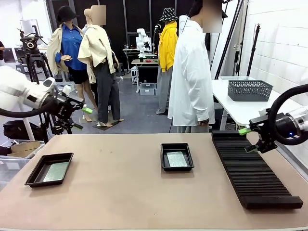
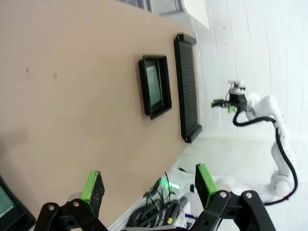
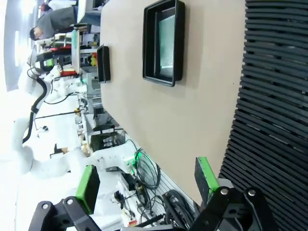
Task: Inspect and transfer BCBs to ESD trays.
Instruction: Pick up the ESD tray and place it on the left side of the table.
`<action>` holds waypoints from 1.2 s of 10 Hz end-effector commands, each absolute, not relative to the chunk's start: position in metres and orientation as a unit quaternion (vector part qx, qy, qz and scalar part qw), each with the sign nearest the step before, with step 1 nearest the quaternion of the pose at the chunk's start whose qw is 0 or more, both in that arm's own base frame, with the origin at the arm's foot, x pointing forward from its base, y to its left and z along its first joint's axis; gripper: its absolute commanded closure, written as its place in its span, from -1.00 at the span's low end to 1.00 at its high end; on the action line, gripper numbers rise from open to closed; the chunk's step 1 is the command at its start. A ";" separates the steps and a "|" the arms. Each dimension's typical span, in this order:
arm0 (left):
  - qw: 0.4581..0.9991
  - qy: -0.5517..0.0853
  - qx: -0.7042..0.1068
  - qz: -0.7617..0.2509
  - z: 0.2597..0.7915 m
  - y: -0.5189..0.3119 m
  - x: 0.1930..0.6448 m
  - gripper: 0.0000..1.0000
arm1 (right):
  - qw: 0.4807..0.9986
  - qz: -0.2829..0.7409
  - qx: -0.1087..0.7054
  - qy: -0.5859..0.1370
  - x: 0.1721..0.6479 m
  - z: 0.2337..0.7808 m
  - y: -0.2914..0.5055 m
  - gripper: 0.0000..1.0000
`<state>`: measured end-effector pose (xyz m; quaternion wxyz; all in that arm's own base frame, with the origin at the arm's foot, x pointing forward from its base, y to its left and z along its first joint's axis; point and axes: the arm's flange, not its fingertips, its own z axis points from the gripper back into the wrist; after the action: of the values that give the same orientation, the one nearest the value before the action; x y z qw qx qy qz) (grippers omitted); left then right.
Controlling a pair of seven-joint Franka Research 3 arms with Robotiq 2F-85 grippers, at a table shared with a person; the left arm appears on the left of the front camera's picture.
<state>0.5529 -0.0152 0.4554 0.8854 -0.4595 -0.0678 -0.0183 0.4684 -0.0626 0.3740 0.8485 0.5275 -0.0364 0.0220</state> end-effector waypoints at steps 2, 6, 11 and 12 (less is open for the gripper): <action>0.900 -0.093 -0.425 0.019 0.462 -0.060 0.557 -1.00 | 0.807 0.032 0.587 -0.051 0.471 0.367 -0.078 -1.00; 0.942 -0.092 -0.323 0.014 0.462 -0.139 0.567 -1.00 | 0.783 0.024 0.618 -0.070 0.464 0.361 -0.093 -1.00; 0.968 -0.093 -0.232 0.020 0.456 -0.234 0.571 -1.00 | 0.791 0.015 0.609 -0.059 0.462 0.361 -0.093 -1.00; 0.970 -0.090 -0.225 0.021 0.454 -0.249 0.570 -1.00 | 0.791 0.015 0.609 -0.059 0.462 0.361 -0.093 -1.00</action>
<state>0.5614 -0.2377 0.4492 0.9668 -0.2371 -0.0947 0.0131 0.4624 -0.0936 0.3605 0.7897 0.6104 -0.0589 0.0162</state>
